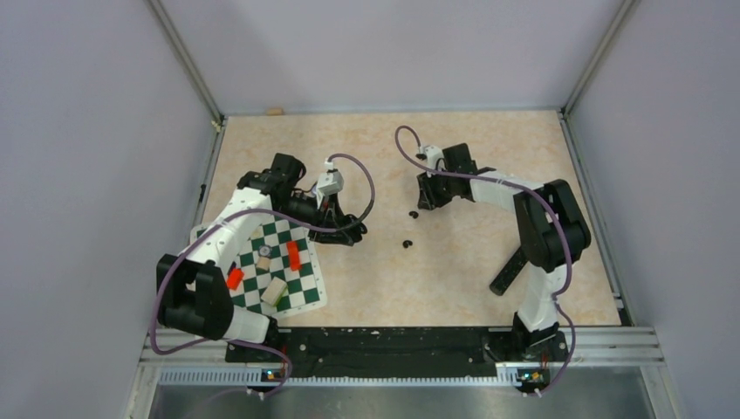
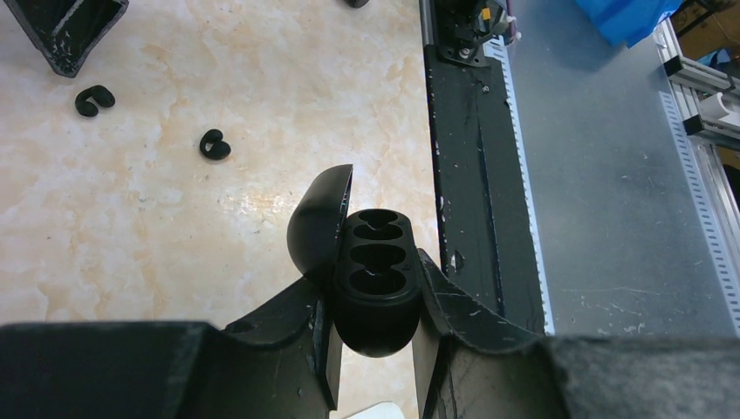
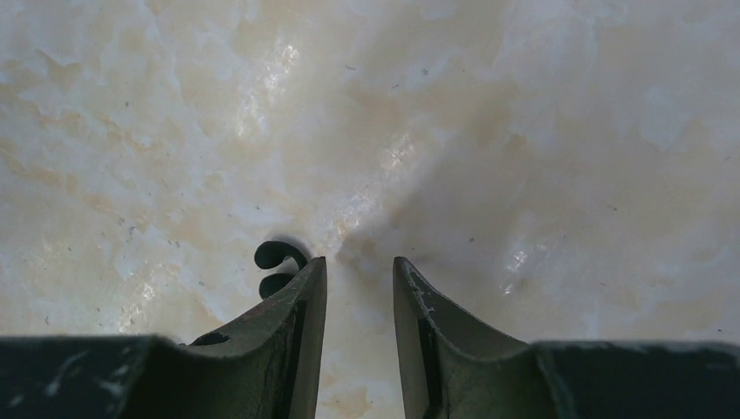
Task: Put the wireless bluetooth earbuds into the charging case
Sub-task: Pick up the left earbud from the center of the board.
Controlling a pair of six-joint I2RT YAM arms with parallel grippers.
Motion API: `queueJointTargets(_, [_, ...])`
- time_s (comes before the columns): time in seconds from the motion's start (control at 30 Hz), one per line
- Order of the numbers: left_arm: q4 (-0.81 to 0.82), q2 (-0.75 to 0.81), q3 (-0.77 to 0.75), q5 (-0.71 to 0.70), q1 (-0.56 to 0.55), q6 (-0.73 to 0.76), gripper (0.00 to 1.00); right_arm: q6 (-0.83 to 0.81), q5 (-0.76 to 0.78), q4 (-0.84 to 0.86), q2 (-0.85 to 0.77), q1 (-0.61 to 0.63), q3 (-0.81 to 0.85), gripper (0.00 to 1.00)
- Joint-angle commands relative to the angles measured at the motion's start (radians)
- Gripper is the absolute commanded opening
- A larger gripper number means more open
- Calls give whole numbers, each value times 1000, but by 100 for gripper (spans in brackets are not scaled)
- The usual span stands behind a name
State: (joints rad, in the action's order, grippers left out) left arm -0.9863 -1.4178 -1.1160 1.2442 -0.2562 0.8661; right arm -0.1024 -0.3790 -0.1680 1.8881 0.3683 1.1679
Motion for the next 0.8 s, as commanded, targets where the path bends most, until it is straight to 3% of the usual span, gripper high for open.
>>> queueJointTargets(0.0, [36, 30, 9, 37, -3, 0, 0, 33, -9, -14, 31, -4, 58, 33])
queueJointTargets(0.4, [27, 37, 7, 16, -2, 22, 0, 33, -116, -80, 69, -4, 89, 37])
queueJointTargets(0.77, [29, 49, 10, 15, -2, 23, 0, -8, -153, -132, 81, -13, 89, 29])
